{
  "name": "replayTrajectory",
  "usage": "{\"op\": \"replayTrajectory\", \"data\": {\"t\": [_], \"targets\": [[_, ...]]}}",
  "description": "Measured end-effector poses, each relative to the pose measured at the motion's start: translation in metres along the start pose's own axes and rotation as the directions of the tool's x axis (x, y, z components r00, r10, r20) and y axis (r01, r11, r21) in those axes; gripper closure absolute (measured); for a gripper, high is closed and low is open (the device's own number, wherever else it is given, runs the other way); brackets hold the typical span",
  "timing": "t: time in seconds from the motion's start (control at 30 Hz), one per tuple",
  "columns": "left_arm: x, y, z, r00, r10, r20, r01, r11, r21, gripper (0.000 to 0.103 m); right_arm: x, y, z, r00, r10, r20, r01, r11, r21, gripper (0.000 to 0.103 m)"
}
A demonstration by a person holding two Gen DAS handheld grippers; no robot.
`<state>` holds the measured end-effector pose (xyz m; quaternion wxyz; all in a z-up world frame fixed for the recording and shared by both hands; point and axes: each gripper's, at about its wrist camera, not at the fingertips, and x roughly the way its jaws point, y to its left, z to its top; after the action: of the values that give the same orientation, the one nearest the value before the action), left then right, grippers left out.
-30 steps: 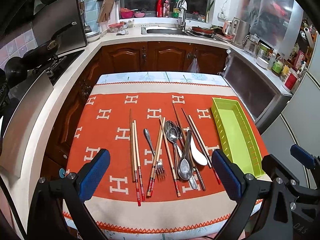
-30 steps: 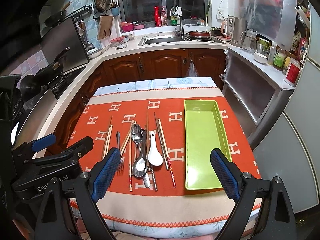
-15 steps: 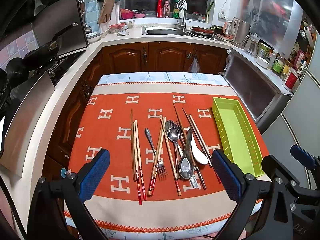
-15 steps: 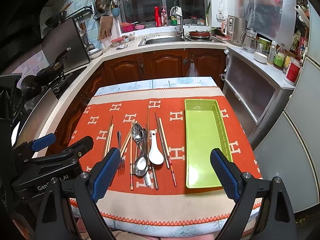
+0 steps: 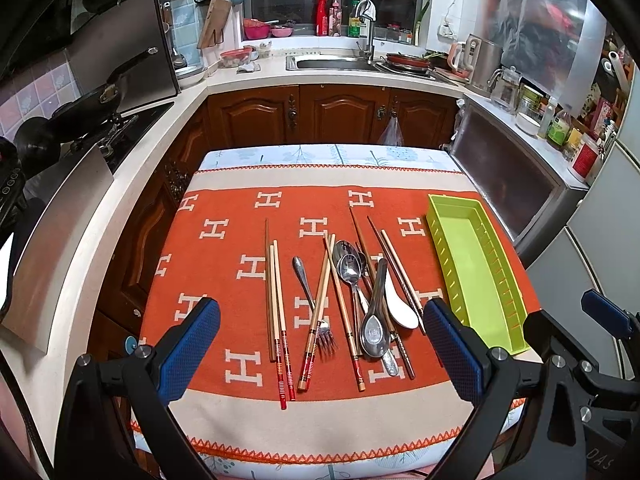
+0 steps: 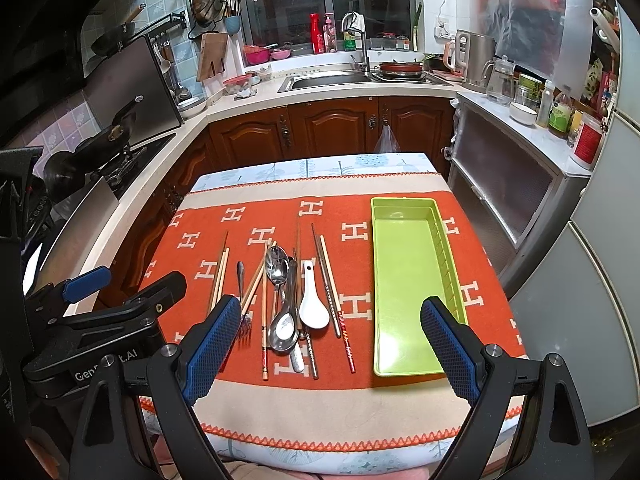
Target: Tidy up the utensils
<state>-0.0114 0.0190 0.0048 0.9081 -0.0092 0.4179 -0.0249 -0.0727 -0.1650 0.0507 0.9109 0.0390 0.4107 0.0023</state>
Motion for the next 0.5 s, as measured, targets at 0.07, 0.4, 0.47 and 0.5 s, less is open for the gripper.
{"op": "replayTrajectory", "data": {"t": [0.07, 0.4, 0.47, 0.5], "targets": [[0.0003, -0.0011, -0.0004, 1.000, 0.003, 0.006, -0.003, 1.000, 0.002, 0.003, 0.0007, -0.0009, 0.0004, 1.000, 0.003, 0.002, -0.003, 1.000, 0.002, 0.010], [0.0012, -0.0049, -0.0013, 1.000, 0.020, 0.012, -0.020, 1.000, 0.005, 0.003, 0.0039, -0.0036, 0.0046, 1.000, 0.017, -0.001, -0.017, 1.000, 0.005, 0.010], [0.0014, -0.0037, -0.0013, 1.000, 0.020, 0.013, -0.020, 1.000, 0.004, 0.003, 0.0036, -0.0025, 0.0047, 1.000, 0.015, 0.001, -0.015, 1.000, 0.003, 0.010], [0.0014, -0.0032, -0.0014, 1.000, 0.021, 0.015, -0.021, 1.000, 0.004, 0.003, 0.0044, -0.0028, 0.0055, 1.000, 0.016, 0.000, -0.016, 1.000, 0.003, 0.010]]}}
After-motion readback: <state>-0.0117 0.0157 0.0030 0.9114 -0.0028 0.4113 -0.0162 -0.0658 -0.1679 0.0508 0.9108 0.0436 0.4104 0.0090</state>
